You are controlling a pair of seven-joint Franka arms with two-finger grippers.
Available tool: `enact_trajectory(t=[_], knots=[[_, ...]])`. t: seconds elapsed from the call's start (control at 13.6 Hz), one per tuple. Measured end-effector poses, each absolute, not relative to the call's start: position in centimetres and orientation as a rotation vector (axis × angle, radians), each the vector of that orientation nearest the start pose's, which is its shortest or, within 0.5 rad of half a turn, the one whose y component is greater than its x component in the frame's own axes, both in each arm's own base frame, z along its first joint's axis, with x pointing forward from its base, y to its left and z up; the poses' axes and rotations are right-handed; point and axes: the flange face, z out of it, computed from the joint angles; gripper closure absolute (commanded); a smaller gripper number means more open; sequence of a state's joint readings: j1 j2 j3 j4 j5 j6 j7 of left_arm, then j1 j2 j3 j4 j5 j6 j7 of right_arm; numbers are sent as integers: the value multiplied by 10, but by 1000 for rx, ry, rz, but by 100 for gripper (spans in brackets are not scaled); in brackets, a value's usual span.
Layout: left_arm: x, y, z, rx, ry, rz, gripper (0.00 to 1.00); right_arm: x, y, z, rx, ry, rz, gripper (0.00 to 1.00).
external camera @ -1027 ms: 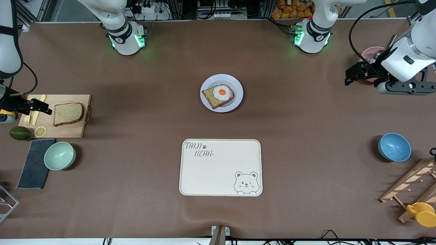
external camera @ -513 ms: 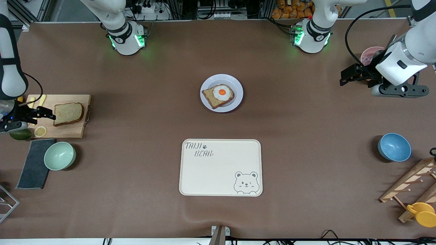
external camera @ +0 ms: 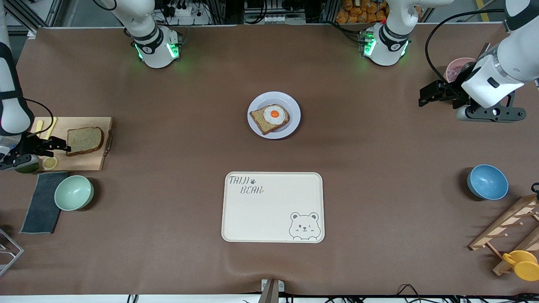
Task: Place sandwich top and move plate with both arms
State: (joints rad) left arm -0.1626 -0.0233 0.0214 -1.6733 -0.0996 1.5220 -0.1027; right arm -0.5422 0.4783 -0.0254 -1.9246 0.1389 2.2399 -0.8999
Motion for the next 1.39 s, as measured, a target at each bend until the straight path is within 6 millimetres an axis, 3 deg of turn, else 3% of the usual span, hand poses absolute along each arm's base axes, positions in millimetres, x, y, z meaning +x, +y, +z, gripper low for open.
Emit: enact_trajectory(t=[0.22,0.73,0.95,1.39], knots=[[531,-87,583,-3216,59,230,0,507,-336,213,-2921,-360,84,28],[532,-98,564,-3314,45,279,0,492,-351,195,-2870,-347,53,59],[532,-103,554,-3346,51,317,0,489,-353,192,-2853,-337,46,100],[531,-99,539,-3422,194,365,0,491,-350,195,-2826,-329,53,100]])
